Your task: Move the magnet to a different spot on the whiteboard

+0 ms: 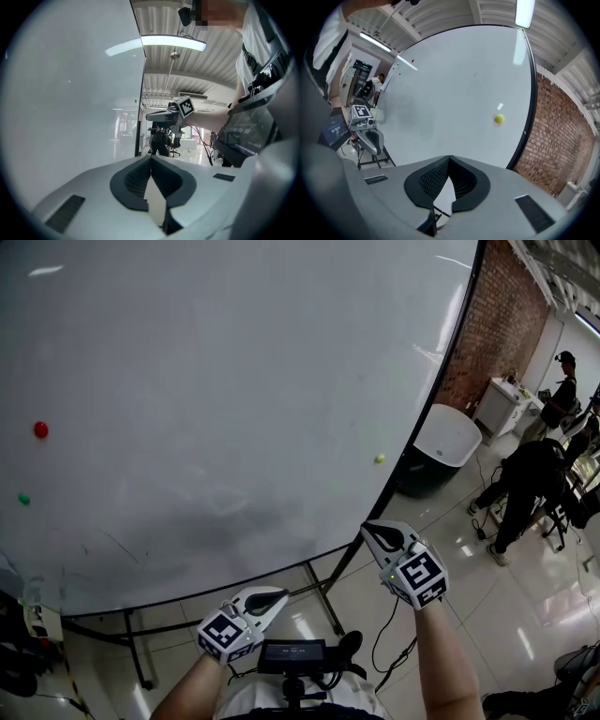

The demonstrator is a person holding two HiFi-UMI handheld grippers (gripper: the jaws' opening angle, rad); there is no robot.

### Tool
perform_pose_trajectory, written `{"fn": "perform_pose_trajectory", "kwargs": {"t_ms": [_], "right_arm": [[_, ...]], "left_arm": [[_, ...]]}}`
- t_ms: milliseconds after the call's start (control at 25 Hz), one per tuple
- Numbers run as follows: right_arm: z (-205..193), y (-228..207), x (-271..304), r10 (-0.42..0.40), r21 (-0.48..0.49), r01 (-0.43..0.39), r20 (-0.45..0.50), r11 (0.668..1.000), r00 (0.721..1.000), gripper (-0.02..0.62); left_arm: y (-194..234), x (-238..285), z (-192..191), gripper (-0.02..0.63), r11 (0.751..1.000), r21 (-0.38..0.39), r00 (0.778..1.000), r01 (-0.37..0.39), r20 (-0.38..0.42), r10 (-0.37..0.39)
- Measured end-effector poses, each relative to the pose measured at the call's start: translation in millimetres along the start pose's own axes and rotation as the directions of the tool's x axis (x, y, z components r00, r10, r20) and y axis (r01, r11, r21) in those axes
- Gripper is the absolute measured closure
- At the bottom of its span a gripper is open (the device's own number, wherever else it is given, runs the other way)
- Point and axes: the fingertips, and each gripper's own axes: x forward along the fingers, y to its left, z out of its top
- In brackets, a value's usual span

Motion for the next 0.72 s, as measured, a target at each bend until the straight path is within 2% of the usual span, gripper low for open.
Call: {"fn": "perform_pose_trajectory", "kwargs": {"t_ms": [280,480,600,720], "right_arm": [[22.5,-34.2,10.8,-0.030,-0.152,0.026,-0.023,0.988,0.999,0.565],[31.6,-56.0,18.0,-0.032,-0.294,0.008,-0.077,0.956,0.997,0.549],[33.6,-66.9,18.2,-0.051,-0.410,0.000,-0.112,0.912,0.992,0.548],[39.2,-72.7,17.9,-0.098,-0.558,0.010,-0.128,0.830,0.987,0.548]], "left_arm": [[7.9,7.7,-4.4,0.569,0.999,-0.015,0.999,-0.038,0.007,0.038],[12.9,11.2,-3.2,0.569,0.997,-0.025,0.997,-0.076,0.011,0.076],[16.5,13.6,0.2,0.569,0.995,-0.026,0.995,-0.093,0.017,0.093],[18.5,15.4,0.5,0.569,0.994,-0.029,0.994,-0.106,0.015,0.107]]}}
